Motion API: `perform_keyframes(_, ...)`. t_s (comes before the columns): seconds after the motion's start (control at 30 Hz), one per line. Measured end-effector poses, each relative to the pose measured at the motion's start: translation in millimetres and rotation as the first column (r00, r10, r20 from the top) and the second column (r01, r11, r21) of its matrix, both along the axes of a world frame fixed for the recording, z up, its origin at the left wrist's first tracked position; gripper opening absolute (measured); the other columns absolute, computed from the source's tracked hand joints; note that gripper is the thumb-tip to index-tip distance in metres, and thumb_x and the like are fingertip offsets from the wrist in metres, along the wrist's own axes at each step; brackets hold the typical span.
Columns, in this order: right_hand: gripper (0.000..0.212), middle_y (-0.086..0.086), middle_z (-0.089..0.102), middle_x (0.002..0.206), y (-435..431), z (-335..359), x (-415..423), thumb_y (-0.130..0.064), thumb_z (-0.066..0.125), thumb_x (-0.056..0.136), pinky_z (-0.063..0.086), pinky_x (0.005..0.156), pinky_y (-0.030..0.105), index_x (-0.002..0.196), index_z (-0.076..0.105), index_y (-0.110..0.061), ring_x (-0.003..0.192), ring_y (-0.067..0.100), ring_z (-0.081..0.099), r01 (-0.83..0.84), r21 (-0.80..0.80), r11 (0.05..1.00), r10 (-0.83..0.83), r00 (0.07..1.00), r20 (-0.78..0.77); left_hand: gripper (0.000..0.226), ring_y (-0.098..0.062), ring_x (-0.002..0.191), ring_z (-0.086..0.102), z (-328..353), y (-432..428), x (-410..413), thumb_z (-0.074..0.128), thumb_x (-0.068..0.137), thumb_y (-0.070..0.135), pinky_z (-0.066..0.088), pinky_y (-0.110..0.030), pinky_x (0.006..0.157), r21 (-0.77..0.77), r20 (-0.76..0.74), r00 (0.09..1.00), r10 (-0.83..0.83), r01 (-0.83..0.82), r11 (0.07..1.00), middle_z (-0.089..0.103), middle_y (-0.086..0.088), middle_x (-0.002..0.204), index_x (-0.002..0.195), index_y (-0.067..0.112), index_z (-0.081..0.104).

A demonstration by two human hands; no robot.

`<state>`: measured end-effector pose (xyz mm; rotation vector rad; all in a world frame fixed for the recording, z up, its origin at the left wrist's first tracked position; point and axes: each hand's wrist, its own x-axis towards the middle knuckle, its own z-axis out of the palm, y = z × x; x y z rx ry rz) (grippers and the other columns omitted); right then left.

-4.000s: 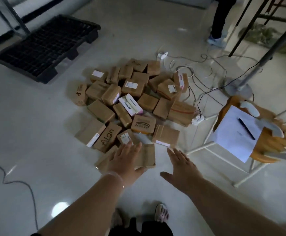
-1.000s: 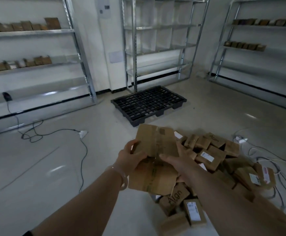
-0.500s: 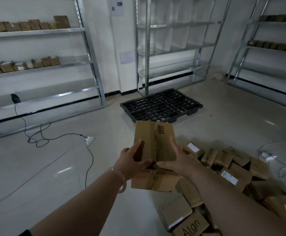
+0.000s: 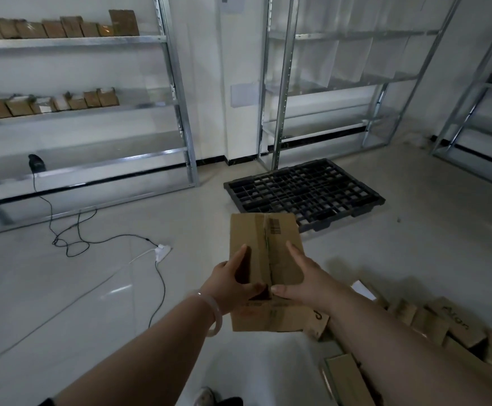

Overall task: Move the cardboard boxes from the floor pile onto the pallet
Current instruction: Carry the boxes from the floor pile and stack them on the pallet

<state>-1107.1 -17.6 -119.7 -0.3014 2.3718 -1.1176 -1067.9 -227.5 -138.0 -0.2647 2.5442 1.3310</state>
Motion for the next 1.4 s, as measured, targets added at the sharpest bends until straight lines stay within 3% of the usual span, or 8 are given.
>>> perform_keyframes(0.27, 0.113, -0.006, -0.002, 0.165, -73.2, -4.9, -154.1, -0.052, 0.078, 0.078, 0.022, 0.119, 0.041, 0.153, -0.005, -0.050, 0.151, 0.018, 0.009, 0.044, 0.030, 0.999, -0.044, 0.999, 0.009, 0.102, -0.021, 0.132, 0.041, -8.5, -79.7, -169.4, 0.075, 0.080, 0.042, 0.043, -0.043, 0.108, 0.017, -0.030, 0.995, -0.100, 0.100, 0.995, 0.034, 0.000, 0.150, 0.155, 0.040, 0.007)
perform_keyframes(0.47, 0.113, -0.009, -0.006, 0.165, -96.3, -17.0, -271.2, -0.052, 0.076, 0.080, 0.022, 0.116, 0.040, 0.152, -0.011, -0.051, 0.150, 0.018, 0.010, 0.096, 0.056, 0.994, -0.097, 0.995, 0.010, 0.100, -0.022, 0.136, 0.036, -20.2, -98.8, -296.1, 0.074, 0.080, 0.042, 0.039, -0.040, 0.111, 0.020, -0.040, 0.989, -0.142, 0.143, 0.989, 0.026, 0.000, 0.152, 0.154, 0.043, 0.006)
perform_keyframes(0.83, 0.112, -0.012, -0.002, 0.164, -85.9, -41.0, -528.6, -0.047, 0.080, 0.078, 0.019, 0.117, 0.038, 0.152, -0.005, -0.053, 0.150, 0.015, 0.008, 0.051, 0.068, 0.996, -0.053, 0.998, 0.037, 0.100, -0.024, 0.136, 0.036, -46.2, -85.6, -535.6, 0.073, 0.083, 0.040, 0.038, -0.043, 0.111, 0.028, -0.015, 0.996, -0.084, 0.085, 0.996, 0.027, -0.003, 0.152, 0.155, 0.036, 0.003)
perform_keyframes(1.0, 0.114, -0.013, 0.002, 0.165, -84.3, -37.5, -639.7, -0.048, 0.083, 0.074, 0.018, 0.121, 0.043, 0.152, 0.001, -0.054, 0.150, 0.013, 0.010, 0.012, 0.062, 0.998, -0.013, 1.000, 0.020, 0.101, -0.024, 0.137, 0.035, -46.3, -84.5, -633.3, 0.073, 0.083, 0.039, 0.038, -0.044, 0.112, 0.058, -0.017, 0.999, -0.037, 0.038, 0.998, 0.025, -0.002, 0.154, 0.156, 0.036, 0.004)
perform_keyframes(1.1, 0.114, -0.012, 0.006, 0.164, -99.3, -47.4, -694.8, -0.047, 0.084, 0.073, 0.017, 0.118, 0.036, 0.153, 0.004, -0.051, 0.149, 0.011, 0.011, -0.030, 0.058, 0.998, 0.030, 1.000, 0.010, 0.102, -0.023, 0.137, 0.035, -58.6, -98.0, -681.9, 0.075, 0.082, 0.038, 0.039, -0.044, 0.111, 0.075, -0.009, 1.000, -0.003, 0.004, 0.997, 0.025, -0.002, 0.154, 0.155, 0.037, 0.003)
perform_keyframes(1.4, 0.115, -0.010, 0.000, 0.165, -163.5, -95.1, -856.9, -0.050, 0.082, 0.075, 0.019, 0.121, 0.043, 0.152, -0.003, -0.052, 0.150, 0.014, 0.009, -0.088, 0.146, 0.985, 0.075, 0.993, 0.092, 0.102, -0.022, 0.137, 0.034, -114.0, -159.1, -835.2, 0.073, 0.084, 0.041, 0.037, -0.039, 0.112, 0.102, 0.054, 0.998, -0.006, 0.000, 0.995, 0.022, -0.002, 0.153, 0.154, 0.038, -0.001)
